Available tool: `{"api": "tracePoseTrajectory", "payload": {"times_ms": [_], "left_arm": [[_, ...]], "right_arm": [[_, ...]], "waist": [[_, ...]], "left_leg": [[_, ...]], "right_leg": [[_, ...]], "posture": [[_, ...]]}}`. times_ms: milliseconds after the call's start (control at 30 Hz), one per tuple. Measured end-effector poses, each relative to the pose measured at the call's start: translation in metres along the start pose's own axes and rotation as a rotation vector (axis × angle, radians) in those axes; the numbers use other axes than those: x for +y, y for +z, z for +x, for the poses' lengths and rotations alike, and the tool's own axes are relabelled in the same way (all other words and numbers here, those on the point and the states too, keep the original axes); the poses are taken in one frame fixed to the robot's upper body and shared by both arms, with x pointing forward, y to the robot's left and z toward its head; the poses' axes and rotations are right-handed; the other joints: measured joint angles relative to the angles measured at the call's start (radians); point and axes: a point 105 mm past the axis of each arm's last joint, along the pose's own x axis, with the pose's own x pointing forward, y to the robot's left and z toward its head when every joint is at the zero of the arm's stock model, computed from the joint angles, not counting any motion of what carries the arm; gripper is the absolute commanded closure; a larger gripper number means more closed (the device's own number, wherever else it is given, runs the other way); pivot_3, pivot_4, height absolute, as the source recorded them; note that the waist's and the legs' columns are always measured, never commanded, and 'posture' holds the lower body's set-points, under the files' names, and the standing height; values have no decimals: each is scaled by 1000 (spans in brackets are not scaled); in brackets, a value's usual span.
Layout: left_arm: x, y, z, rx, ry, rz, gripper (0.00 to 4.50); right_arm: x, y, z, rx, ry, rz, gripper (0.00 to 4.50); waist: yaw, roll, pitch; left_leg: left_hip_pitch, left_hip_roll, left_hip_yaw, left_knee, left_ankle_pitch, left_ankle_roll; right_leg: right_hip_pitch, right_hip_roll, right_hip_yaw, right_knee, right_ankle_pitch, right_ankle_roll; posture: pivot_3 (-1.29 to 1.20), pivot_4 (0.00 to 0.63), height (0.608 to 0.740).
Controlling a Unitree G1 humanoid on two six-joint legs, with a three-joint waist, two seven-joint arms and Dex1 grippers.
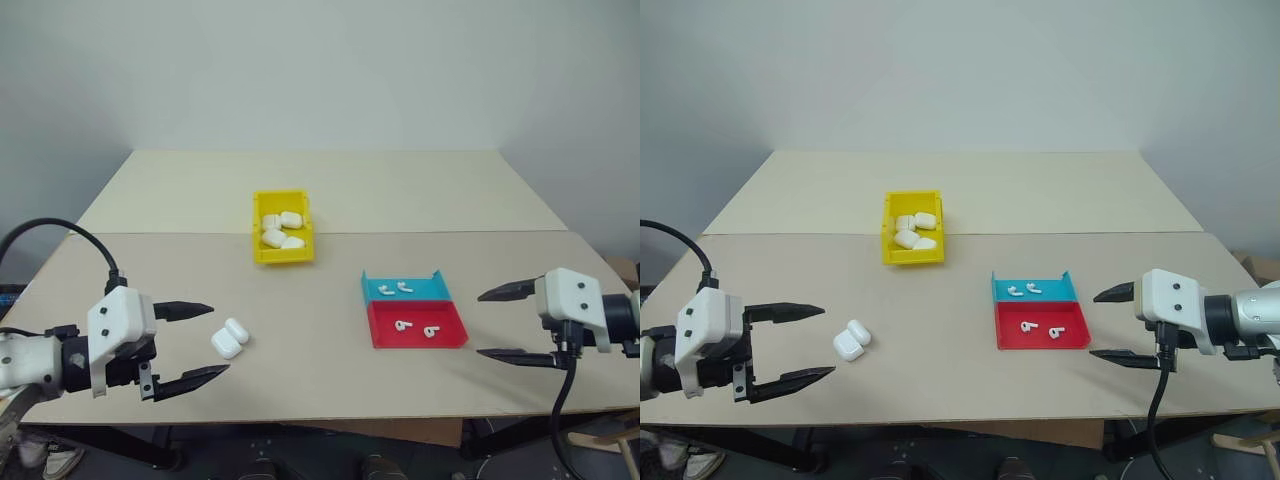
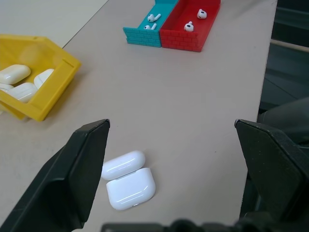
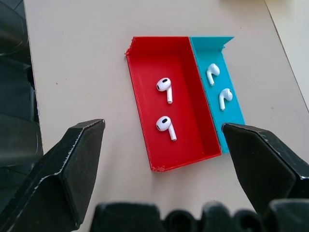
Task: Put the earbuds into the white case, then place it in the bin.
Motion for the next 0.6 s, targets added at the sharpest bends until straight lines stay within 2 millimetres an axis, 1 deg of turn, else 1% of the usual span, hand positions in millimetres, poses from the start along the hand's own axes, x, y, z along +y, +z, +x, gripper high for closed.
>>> {"api": "tracePoseTrajectory", "payload": {"times_ms": [167, 267, 367, 500, 600], "left_arm": [[0, -3, 1, 15, 25, -31, 0], [-4, -2, 3, 25, 39, -20, 0], [-5, -6, 3, 49, 74, -25, 0], [-2, -7, 4, 78, 154, -17, 0], [-2, -9, 5, 139, 246, -26, 0]], "right_arm": [[-1, 0, 2, -2, 7, -5, 24], [-2, -1, 3, -1, 12, -5, 24], [-2, -1, 4, -1, 15, -7, 24], [-5, -1, 3, -2, 14, -14, 24], [-8, 1, 5, -4, 19, -21, 24]], "waist": [[0, 0, 0], [0, 0, 0], [0, 0, 0], [0, 0, 0], [-1, 0, 0]], "left_leg": [[0, 0, 0, 0, 0, 0], [0, 0, 0, 0, 0, 0], [0, 0, 0, 0, 0, 0], [1, 0, 0, 0, 0, 0], [1, 0, 0, 0, 0, 0]], "right_leg": [[0, 0, 0, 0, 0, 0], [0, 0, 0, 0, 0, 0], [0, 0, 0, 0, 0, 0], [1, 0, 0, 0, 0, 0], [1, 0, 0, 0, 0, 0]], "posture": [[0, 150, 740], [0, 150, 740], [0, 150, 740], [0, 150, 740], [0, 150, 740]]}}
